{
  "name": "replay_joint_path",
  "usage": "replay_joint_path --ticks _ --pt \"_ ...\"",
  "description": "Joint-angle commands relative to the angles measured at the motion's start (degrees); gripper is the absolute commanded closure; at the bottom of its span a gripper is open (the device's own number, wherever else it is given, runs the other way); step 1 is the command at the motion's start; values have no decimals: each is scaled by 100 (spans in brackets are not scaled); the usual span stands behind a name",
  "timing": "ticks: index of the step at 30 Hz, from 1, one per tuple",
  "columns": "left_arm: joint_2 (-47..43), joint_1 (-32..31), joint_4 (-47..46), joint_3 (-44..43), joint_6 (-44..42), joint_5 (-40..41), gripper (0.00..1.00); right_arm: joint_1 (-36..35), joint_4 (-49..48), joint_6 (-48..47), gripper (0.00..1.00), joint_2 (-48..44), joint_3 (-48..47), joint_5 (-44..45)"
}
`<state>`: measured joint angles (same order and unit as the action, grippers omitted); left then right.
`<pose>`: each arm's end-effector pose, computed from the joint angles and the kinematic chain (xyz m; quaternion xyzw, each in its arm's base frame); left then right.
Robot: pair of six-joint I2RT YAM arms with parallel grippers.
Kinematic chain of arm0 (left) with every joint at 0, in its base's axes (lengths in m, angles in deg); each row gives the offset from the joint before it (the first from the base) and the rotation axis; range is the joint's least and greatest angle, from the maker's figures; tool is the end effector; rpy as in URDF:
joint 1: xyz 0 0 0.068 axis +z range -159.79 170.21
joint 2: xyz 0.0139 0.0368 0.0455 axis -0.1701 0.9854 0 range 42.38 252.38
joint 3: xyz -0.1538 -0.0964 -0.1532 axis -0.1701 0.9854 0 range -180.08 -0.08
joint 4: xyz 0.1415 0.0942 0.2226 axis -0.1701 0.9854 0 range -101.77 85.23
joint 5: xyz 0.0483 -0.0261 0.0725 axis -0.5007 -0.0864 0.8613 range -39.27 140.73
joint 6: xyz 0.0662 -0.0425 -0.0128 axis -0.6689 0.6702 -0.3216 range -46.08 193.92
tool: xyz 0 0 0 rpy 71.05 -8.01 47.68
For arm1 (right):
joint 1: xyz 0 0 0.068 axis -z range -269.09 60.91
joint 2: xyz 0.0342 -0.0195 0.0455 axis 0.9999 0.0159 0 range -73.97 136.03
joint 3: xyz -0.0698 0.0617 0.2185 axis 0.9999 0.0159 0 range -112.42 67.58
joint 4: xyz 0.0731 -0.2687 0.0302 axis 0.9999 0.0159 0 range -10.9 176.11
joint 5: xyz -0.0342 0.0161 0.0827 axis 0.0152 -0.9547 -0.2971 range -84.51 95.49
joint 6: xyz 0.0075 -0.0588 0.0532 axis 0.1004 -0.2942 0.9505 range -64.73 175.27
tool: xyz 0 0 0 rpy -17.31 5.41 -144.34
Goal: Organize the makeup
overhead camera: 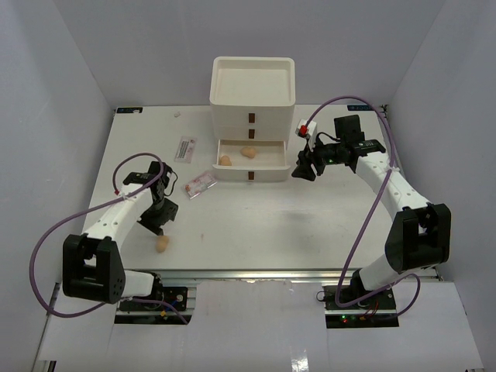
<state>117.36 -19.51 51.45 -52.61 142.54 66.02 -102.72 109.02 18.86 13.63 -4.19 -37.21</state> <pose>0.2390 -0.0227 0.1476 -0.4914 0.8599 0.0794 0.1130 0.3472 0.1320 0.2371 -0.4891 0.7239 0.2613 0.4105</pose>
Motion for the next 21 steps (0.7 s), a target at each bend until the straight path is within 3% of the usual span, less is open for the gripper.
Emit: replay_joint_path --ticks 1,14,16,19,21 --pt "218 45 358 37 355 489 33 -48 -118 29 42 -36 5 -90" --pt "715 265 -400 626 154 278 49 -46 -111 53 41 -84 -26 -4" --pt "675 271 -445 674 140 258 62 -43 -109 57 41 -76 -30 -2" --pt "527 278 -539 607 21 199 92 -43 -111 66 41 -76 -22 7" --pt "427 278 -666 440 -205 153 98 -50 -111 84 42 -76 -22 7"
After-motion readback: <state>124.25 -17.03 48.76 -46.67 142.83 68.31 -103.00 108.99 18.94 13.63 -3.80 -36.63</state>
